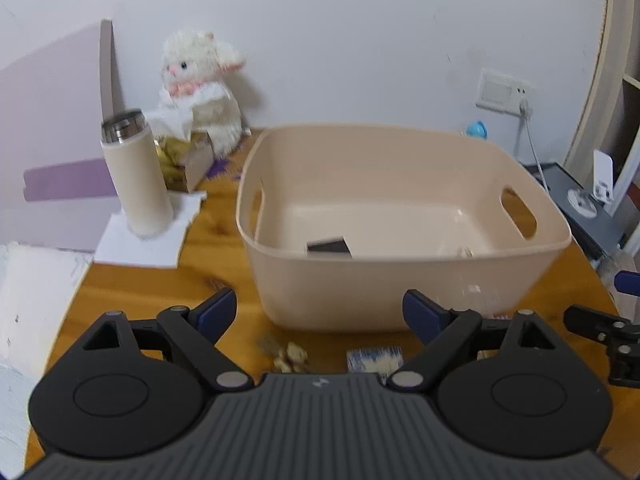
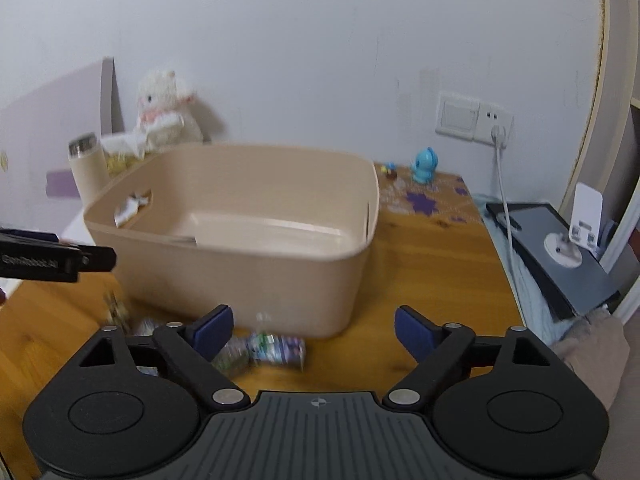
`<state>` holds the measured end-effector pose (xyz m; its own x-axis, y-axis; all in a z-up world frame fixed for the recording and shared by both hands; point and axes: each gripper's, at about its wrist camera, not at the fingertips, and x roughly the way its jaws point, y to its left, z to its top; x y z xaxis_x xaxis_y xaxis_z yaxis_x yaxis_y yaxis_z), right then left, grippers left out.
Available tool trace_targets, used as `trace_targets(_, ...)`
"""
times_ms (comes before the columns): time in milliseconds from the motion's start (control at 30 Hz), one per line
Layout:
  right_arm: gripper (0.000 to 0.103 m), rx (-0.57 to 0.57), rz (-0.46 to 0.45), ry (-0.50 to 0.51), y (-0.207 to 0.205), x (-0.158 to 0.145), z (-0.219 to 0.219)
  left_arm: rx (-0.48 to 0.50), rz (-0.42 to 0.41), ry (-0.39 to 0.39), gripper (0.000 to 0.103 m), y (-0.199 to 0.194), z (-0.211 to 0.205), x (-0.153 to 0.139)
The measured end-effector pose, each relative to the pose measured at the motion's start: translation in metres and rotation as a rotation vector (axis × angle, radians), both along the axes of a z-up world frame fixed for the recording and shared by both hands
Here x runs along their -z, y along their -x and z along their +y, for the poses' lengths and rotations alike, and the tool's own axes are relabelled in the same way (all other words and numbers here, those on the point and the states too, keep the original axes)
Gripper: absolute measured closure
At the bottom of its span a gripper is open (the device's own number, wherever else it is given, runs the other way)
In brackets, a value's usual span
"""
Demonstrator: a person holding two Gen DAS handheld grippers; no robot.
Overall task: Organize objects
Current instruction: 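Grasp the blue-and-white tissue pack with the left tool while the right grasps the purple snack pack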
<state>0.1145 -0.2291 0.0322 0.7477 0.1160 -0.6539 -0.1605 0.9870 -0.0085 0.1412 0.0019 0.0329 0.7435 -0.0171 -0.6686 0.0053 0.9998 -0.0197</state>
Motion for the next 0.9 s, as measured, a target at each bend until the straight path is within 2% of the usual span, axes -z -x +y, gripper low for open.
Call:
trace_targets(167,0.011,0.008,0.069,0.009,0.002,0.027,-0.002,0.024,0.051,-0.025,0.012,0.008,-0.007,0.023)
trace_targets(333,0.011,0.018,0.122,0.015,-0.002,0.049,-0.002,0.056,0.086,-0.086,0.012,0.012,-0.020,0.045)
trace_targets(533,0.011,0.019,0.157,0.018,-0.006,0.070,0.002,0.072,0.128,-0.093,0.012,0.005,-0.027,0.063)
trace_targets(800,0.011,0.007,0.174,0.014,-0.016,0.088,0.009,0.060,0.193,-0.002,0.012,-0.008,-0.018,0.083)
trace_targets(900,0.010,0.000,0.172,0.010,-0.022,0.092,0.013,0.048,0.209,-0.034,0.012,-0.012,-0.019,0.091)
